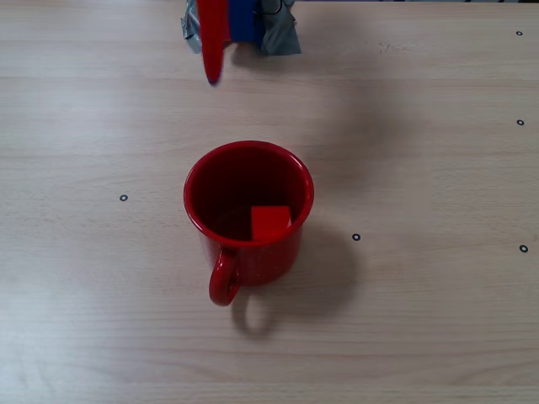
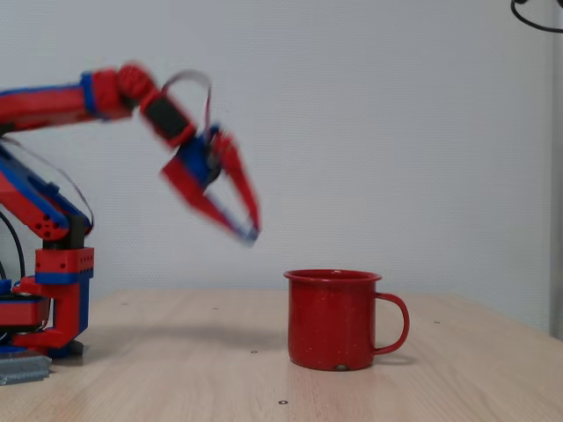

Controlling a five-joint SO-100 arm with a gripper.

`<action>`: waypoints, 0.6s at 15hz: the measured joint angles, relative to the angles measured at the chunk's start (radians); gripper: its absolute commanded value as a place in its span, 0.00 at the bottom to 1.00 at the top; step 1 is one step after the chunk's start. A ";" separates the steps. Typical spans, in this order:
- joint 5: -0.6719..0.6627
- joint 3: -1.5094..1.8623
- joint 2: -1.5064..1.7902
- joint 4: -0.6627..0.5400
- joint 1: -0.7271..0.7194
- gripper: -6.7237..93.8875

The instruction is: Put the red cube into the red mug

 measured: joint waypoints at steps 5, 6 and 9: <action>-0.049 0.663 0.575 -0.086 -0.041 0.07; -0.032 0.698 0.652 -0.051 -0.064 0.07; -0.012 0.729 0.784 -0.009 -0.087 0.07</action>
